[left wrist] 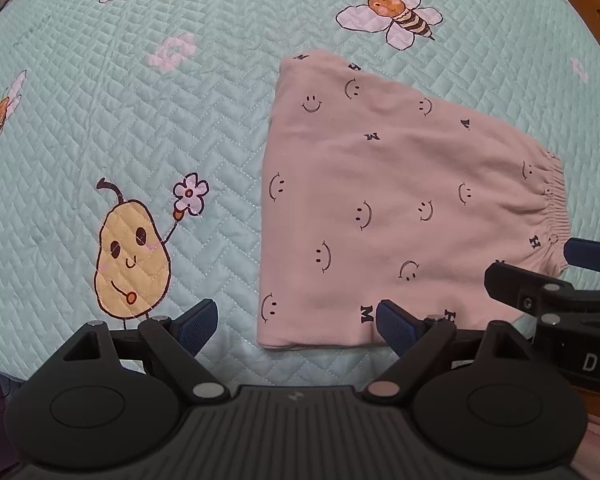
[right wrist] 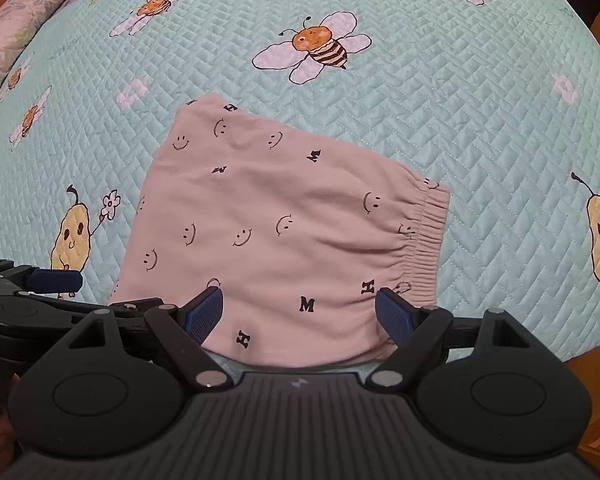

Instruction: Fold clothes

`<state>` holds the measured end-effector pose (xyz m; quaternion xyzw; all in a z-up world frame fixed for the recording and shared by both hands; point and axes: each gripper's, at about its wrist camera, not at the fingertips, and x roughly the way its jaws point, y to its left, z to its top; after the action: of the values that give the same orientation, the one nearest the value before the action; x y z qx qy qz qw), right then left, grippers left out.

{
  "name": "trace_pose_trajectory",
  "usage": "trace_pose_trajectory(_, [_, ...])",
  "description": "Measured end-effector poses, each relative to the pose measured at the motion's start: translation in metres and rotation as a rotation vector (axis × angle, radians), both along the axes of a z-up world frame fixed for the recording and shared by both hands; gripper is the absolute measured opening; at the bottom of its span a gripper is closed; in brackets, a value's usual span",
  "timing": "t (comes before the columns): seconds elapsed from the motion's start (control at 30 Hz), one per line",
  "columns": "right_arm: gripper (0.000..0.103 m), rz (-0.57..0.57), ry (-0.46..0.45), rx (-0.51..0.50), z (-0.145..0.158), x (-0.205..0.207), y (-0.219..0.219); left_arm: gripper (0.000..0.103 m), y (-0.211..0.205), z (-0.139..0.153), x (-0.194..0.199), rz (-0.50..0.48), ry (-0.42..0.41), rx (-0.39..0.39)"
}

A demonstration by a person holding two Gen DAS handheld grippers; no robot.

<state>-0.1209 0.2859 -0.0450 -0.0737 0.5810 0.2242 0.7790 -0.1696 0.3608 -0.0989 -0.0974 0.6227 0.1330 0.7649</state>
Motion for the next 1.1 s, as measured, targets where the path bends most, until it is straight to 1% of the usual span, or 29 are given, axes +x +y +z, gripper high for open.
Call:
trace_pose_trajectory(0.13, [0.084,-0.001,0.000,0.026,0.001,0.000,-0.002,0.090,0.001,0.002,0.000,0.004,-0.019,-0.017])
trace_pose_trajectory(0.27, [0.084,-0.028,0.015,0.083,0.001,0.002,-0.010,0.090,0.004,0.002,-0.001,0.010,-0.071,-0.091])
trace_pose_trajectory(0.37, [0.084,-0.055,0.023,0.133,-0.001,0.006,-0.018,0.090,0.003,0.001,-0.001,-0.003,-0.107,-0.135])
trace_pose_trajectory(0.43, [0.084,-0.063,0.017,0.183,-0.001,0.009,-0.025,0.089,0.004,0.001,-0.003,-0.002,-0.149,-0.171])
trace_pose_trajectory(0.5, [0.084,-0.070,-0.007,0.271,0.001,0.012,-0.035,0.089,0.010,0.003,-0.007,0.023,-0.215,-0.229])
trace_pose_trajectory(0.57, [0.084,-0.086,-0.046,0.345,0.003,0.013,-0.047,0.088,0.021,0.003,-0.012,0.069,-0.271,-0.305])
trace_pose_trajectory(0.6, [0.084,-0.093,-0.061,0.370,0.004,0.015,-0.052,0.088,0.026,0.001,-0.013,0.105,-0.285,-0.331])
trace_pose_trajectory(0.67, [0.084,-0.109,-0.073,0.404,0.003,0.019,-0.062,0.088,0.036,-0.002,-0.015,0.166,-0.295,-0.325])
trace_pose_trajectory(0.73, [0.084,-0.155,-0.056,0.441,-0.003,0.023,-0.075,0.087,0.044,-0.004,-0.017,0.212,-0.306,-0.301])
trace_pose_trajectory(0.83, [0.084,-0.241,-0.045,0.517,-0.012,0.023,-0.101,0.087,0.054,-0.005,-0.018,0.228,-0.347,-0.256])
trace_pose_trajectory(0.93, [0.085,-0.301,-0.047,0.535,-0.022,0.023,-0.124,0.087,0.066,-0.011,-0.016,0.239,-0.378,-0.244])
trace_pose_trajectory(1.0, [0.086,-0.330,-0.030,0.525,-0.031,0.025,-0.134,0.087,0.073,-0.019,-0.012,0.245,-0.381,-0.256])
trace_pose_trajectory(1.1, [0.086,-0.346,0.034,0.523,-0.052,0.032,-0.142,0.087,0.081,-0.031,-0.010,0.257,-0.373,-0.302])
